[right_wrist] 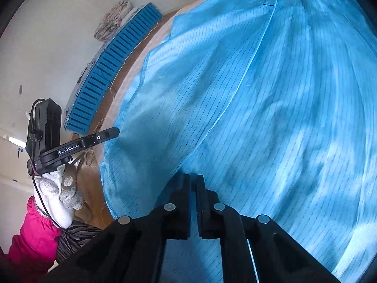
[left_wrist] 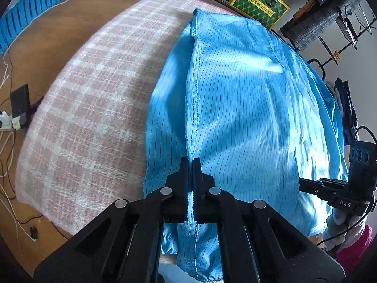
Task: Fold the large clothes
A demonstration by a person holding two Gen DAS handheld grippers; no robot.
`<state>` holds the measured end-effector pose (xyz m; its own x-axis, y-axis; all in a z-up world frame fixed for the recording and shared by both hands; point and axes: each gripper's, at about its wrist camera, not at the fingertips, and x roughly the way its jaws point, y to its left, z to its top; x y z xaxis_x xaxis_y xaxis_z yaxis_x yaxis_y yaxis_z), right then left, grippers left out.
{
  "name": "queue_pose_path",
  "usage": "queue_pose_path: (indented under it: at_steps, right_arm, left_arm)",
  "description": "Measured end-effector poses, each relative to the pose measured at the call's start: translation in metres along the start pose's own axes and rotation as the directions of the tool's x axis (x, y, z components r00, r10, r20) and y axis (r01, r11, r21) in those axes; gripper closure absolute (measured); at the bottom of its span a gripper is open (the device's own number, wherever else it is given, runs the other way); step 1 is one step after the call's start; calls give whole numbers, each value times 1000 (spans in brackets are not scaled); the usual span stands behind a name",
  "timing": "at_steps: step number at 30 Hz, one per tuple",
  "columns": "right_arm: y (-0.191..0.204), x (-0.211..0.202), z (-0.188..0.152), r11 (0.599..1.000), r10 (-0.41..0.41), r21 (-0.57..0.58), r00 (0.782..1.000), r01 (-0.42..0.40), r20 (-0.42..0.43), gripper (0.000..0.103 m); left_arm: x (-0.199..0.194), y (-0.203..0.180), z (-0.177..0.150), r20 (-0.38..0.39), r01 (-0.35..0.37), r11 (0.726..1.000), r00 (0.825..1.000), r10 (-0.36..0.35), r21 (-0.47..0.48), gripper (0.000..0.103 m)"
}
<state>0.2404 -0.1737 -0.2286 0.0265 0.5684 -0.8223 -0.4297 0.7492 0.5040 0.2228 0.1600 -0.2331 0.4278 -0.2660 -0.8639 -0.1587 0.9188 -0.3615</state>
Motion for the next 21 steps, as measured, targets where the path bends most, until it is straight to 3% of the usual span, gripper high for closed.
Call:
queue_pose_path:
  at_steps: [4, 8, 10, 11, 13, 14, 15, 18, 19, 21]
  right_arm:
    - [12, 12, -4, 999, 27, -39, 999, -28, -16, 103]
    - [18, 16, -3, 997, -20, -71, 1000, 19, -11, 103]
    - [17, 13, -4, 999, -2, -48, 1000, 1, -2, 102]
    - [17, 10, -3, 999, 8, -37, 1000, -8, 4, 97]
    - [17, 6, -3, 1000, 18, -24, 1000, -18, 11, 78]
    - [20, 5, -4, 999, 25, -21, 1000, -25, 16, 62]
    - [21, 5, -5, 999, 33, -20, 999, -33, 21, 58]
    - [27, 5, -10, 997, 75, -37, 997, -75, 3, 58]
    - [33, 8, -11, 996, 70, -54, 998, -70, -5, 59]
    - [46, 19, -11, 994, 48, -96, 998, -50, -28, 67]
  left_arm:
    - [-6, 8, -3, 10, -10, 1000, 1000, 11, -16, 103]
    - [-3, 8, 2, 26, -70, 998, 997, 70, -4, 103]
    - [-4, 13, 7, 24, -42, 998, 999, 43, -38, 103]
    - [-5, 16, 8, 21, -27, 998, 999, 28, -53, 103]
    - [-9, 20, 8, 29, 5, 998, 1000, -3, -65, 103]
    - [-10, 20, 7, 20, 14, 998, 1000, -12, -63, 103]
    - [-10, 21, 5, 11, 23, 998, 1000, -22, -65, 103]
    - [-13, 29, -4, -7, 43, 994, 999, -44, -96, 98]
    - [-14, 33, -9, -15, 57, 992, 998, -60, -115, 89]
    - [-13, 37, -16, -39, 94, 987, 994, -100, -131, 84]
